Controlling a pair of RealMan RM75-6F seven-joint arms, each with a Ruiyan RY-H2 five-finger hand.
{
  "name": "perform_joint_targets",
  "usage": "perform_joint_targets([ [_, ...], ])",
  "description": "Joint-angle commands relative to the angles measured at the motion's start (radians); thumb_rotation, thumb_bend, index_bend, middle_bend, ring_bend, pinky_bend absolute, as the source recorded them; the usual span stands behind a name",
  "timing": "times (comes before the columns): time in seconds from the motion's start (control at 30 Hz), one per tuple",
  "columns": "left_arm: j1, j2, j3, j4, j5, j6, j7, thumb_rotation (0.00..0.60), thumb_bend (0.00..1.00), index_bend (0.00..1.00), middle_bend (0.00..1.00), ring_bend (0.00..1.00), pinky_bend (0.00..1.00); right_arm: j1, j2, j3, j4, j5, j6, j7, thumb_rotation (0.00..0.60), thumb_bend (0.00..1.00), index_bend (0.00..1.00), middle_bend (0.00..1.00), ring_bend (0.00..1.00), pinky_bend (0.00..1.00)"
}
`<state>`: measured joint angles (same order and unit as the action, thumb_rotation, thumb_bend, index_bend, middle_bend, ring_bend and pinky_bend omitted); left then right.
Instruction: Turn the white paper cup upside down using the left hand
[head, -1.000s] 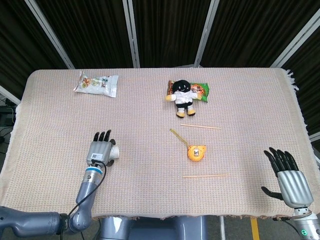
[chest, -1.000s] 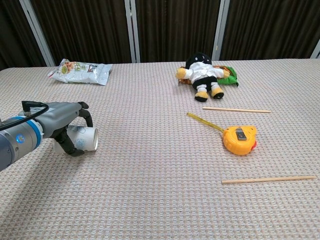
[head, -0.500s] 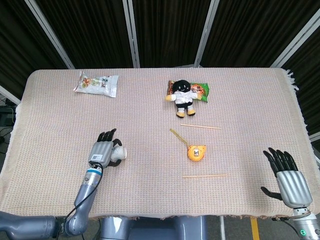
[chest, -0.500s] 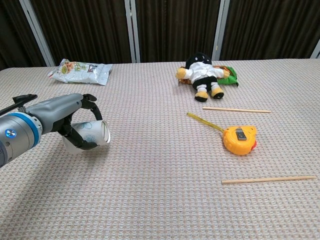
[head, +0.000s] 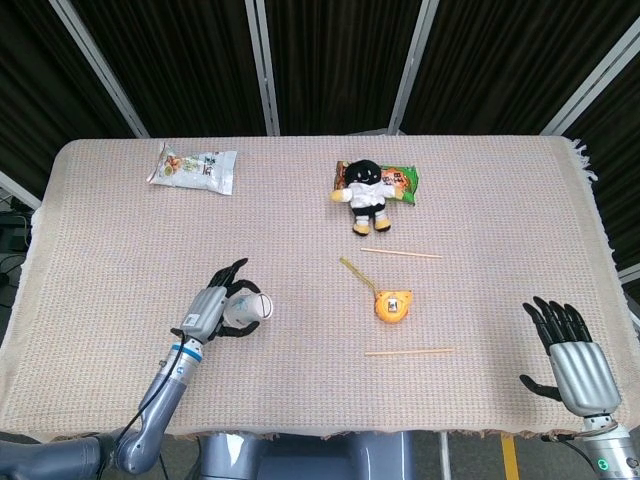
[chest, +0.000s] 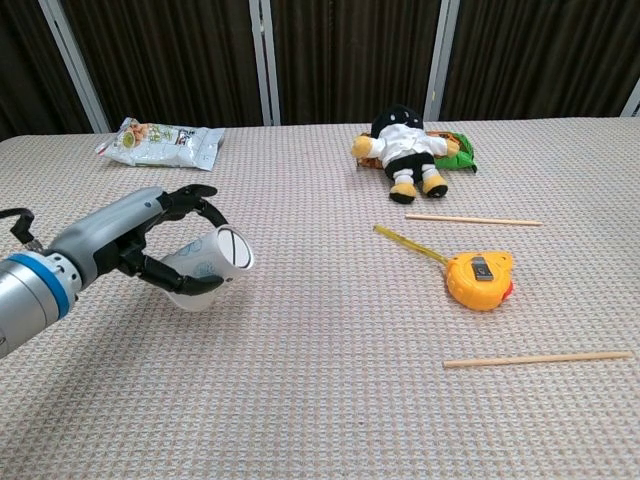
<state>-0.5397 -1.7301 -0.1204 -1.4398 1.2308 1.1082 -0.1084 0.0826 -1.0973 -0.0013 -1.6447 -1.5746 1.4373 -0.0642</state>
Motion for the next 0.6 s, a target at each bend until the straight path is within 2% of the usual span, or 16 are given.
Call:
perform_joint_targets([
  [0.03,0.019,-0.006,0.029,0.048,0.042,-0.02,-0.059,0.6,0.18,0.34,0.0,0.0,0.0,0.0,0.0,0.0,0.0,0.0,-0.001,-0.001,0.6,0.03,0.0,0.0,0.0,0.0],
  [0.23,0.042,0.011,0.048,0.07,0.08,-0.015,-0.135,0.6,0.18,0.34,0.0,0.0,0.0,0.001,-0.001,-0.002,-0.002,-0.002,-0.003,-0.006,0.6,0.03,0.0,0.0,0.0,0.0],
  [0.33,0.056,0.025,0.059,0.072,0.099,-0.001,-0.156,0.6,0.18,0.31,0.0,0.0,0.0,0.001,-0.002,-0.003,-0.002,-0.002,-0.004,-0.008,0.6,0.03,0.0,0.0,0.0,0.0],
  [0.6,0.097,0.073,0.086,0.073,0.123,0.033,-0.148,0.6,0.18,0.03,0.0,0.0,0.0,0.001,-0.004,-0.007,-0.003,-0.005,-0.006,-0.017,0.6,0.03,0.0,0.0,0.0,0.0],
])
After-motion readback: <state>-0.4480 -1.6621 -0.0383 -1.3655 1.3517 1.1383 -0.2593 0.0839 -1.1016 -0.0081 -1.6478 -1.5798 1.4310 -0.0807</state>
